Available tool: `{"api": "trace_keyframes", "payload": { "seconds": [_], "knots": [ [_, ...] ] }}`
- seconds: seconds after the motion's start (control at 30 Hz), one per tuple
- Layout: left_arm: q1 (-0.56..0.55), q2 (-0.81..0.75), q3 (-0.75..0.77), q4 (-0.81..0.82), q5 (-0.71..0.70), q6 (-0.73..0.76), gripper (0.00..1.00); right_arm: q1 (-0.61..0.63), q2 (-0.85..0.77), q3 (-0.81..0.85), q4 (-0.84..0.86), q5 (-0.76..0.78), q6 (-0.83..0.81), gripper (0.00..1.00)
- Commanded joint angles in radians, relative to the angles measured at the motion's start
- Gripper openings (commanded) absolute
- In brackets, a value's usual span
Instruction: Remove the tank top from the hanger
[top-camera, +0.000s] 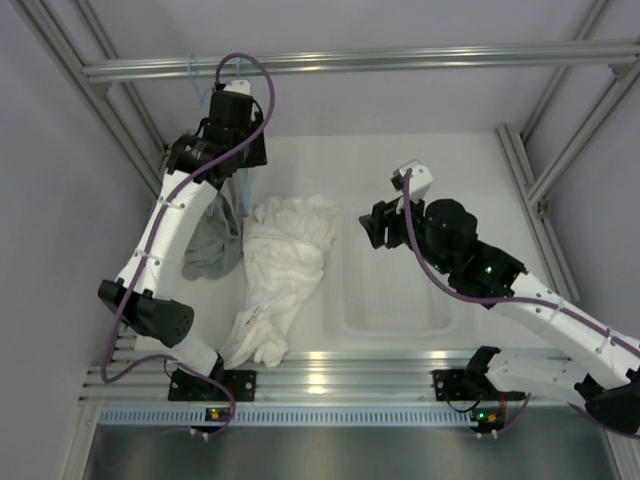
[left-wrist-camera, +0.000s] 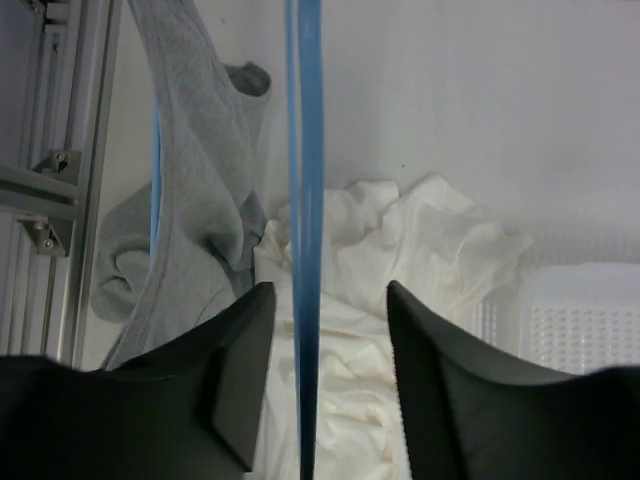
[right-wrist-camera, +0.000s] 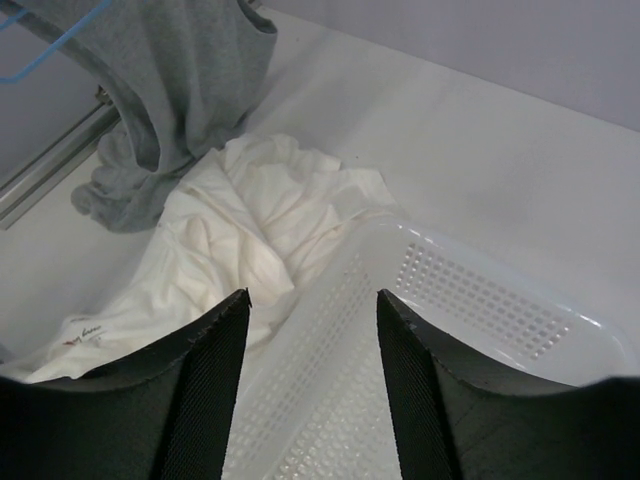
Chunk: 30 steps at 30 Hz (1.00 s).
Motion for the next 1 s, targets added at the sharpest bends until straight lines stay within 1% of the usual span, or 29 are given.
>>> {"api": "trace_keyframes", "payload": {
  "seconds": [0.0, 0.03, 0.07, 0.1, 0.13, 0.17, 0.2, 0.27, 0.37, 0.4, 0.43, 0.57, 0.67, 0.7, 0.73, 0.77, 0.8, 0.83, 0.9, 0.93, 0.97],
  "knots": [
    [-0.001, -0.045, -0.050, -0.081, -0.012, -0.028, 0.61, -0.014, 0.019, -0.010, 0.063, -0.070, -0.013, 0.56],
    [0.000, -0.071, -0.056, -0.076, -0.015, -0.031, 0.90, -0.014, 0.025, -0.016, 0.074, -0.099, -0.034, 0.60],
    [0.000, -0.086, -0.065, -0.062, -0.015, -0.029, 0.99, -0.016, 0.030, -0.022, 0.085, -0.129, -0.045, 0.67],
    [-0.001, -0.106, -0.087, -0.055, -0.017, -0.028, 0.99, -0.014, 0.051, -0.030, 0.094, -0.208, -0.059, 0.69],
    [-0.001, -0.146, -0.099, -0.050, -0.014, -0.029, 0.99, -0.014, 0.064, -0.030, 0.106, -0.247, -0.076, 0.72],
    [0.000, -0.167, -0.115, -0.039, -0.008, -0.028, 0.99, -0.014, 0.081, -0.030, 0.111, -0.294, -0.083, 0.78],
    [-0.001, -0.192, -0.150, -0.033, 0.001, -0.026, 0.99, -0.014, 0.114, -0.024, 0.114, -0.375, -0.093, 0.83],
    [0.000, -0.265, -0.191, -0.024, 0.029, -0.026, 0.99, -0.012, 0.150, -0.021, 0.131, -0.426, -0.106, 0.99],
    [0.000, -0.367, -0.298, -0.012, 0.058, -0.028, 0.99, -0.003, 0.208, -0.023, 0.164, -0.475, -0.116, 0.99],
    [-0.001, -0.416, -0.329, -0.013, 0.061, -0.029, 0.99, 0.003, 0.217, -0.023, 0.174, -0.476, -0.120, 0.99],
    [0.000, -0.442, -0.392, -0.013, 0.063, -0.029, 0.99, 0.006, 0.228, -0.019, 0.178, -0.472, -0.122, 0.99],
    [0.000, -0.555, -0.539, -0.003, 0.101, -0.035, 0.99, 0.029, 0.266, -0.003, 0.197, -0.456, -0.122, 0.99],
    [0.000, -0.646, -0.620, 0.007, 0.184, -0.029, 0.99, 0.055, 0.306, 0.023, 0.197, -0.457, -0.168, 0.99],
    [-0.001, -0.675, -0.639, 0.013, 0.211, -0.026, 0.99, 0.069, 0.341, 0.051, 0.176, -0.451, -0.186, 0.99],
    [0.000, -0.748, -0.662, 0.025, 0.221, -0.025, 0.99, 0.086, 0.361, 0.068, 0.163, -0.434, -0.227, 0.99],
    [0.000, -0.791, -0.722, 0.071, 0.233, -0.016, 0.99, 0.119, 0.412, 0.101, 0.151, -0.408, -0.241, 0.99],
    [-0.001, -0.836, -0.756, 0.105, 0.248, -0.002, 0.99, 0.133, 0.435, 0.118, 0.134, -0.353, -0.254, 0.99],
    [0.000, -0.927, -0.788, 0.131, 0.253, 0.004, 0.99, 0.144, 0.455, 0.134, 0.128, -0.332, -0.263, 0.99],
    [0.000, -1.009, -0.860, 0.195, 0.271, 0.027, 0.99, 0.159, 0.521, 0.171, 0.128, -0.292, -0.266, 0.99],
    [-0.001, -1.076, -0.875, 0.209, 0.267, 0.032, 0.99, 0.162, 0.541, 0.186, 0.126, -0.285, -0.271, 0.99],
    [0.000, -1.105, -0.886, 0.215, 0.261, 0.032, 0.99, 0.173, 0.564, 0.201, 0.120, -0.276, -0.277, 0.99]
  ]
}}
